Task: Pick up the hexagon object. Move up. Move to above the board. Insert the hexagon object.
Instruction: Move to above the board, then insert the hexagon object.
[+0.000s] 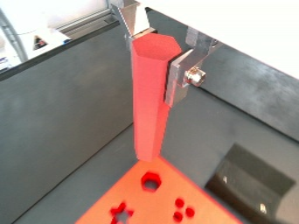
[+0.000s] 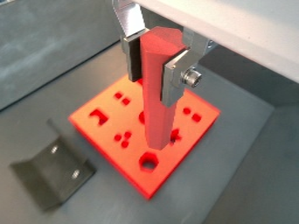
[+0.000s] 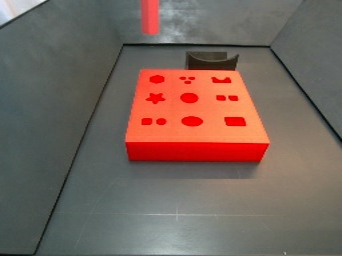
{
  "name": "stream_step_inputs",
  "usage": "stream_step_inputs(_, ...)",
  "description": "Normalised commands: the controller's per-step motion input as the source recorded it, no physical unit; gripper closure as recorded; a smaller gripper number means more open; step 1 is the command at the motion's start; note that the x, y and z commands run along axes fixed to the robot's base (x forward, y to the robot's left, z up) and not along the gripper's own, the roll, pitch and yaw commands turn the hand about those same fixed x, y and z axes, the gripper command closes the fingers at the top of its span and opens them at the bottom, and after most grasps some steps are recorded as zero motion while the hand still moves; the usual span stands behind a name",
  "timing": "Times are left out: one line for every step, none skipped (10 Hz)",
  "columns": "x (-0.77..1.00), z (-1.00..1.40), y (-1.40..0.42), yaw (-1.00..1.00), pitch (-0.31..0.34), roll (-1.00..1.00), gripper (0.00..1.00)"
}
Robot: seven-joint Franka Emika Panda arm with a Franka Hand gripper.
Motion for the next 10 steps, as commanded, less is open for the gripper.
stream_step_inputs(0.28, 0.24, -1.0, 0.0, 0.116, 0.0, 1.0)
stream_step_inputs(0.3, 0.24, -1.0, 0.01, 0.117, -0.01, 1.0)
stream_step_inputs(0.31, 0.24, -1.0, 0.01, 0.116, 0.0, 1.0)
stream_step_inputs(0.32, 0.24, -1.0, 0.0, 0.117, 0.0, 1.0)
stream_step_inputs(0.29, 0.2, -0.8, 0.01, 0.12, 0.02, 1.0)
stream_step_inputs(0.22, 0.13, -0.51, 0.01, 0.114, 0.03, 1.0)
stream_step_inputs(0.16, 0.08, -0.3, 0.01, 0.098, 0.04, 1.0)
stream_step_inputs(0.11, 0.05, -0.19, 0.01, 0.077, 0.05, 1.0)
stream_step_inputs(-0.61, -1.0, 0.87, 0.0, -0.103, 0.06, 1.0)
stream_step_inputs(-0.62, -1.0, 0.86, 0.0, -0.107, 0.07, 1.0)
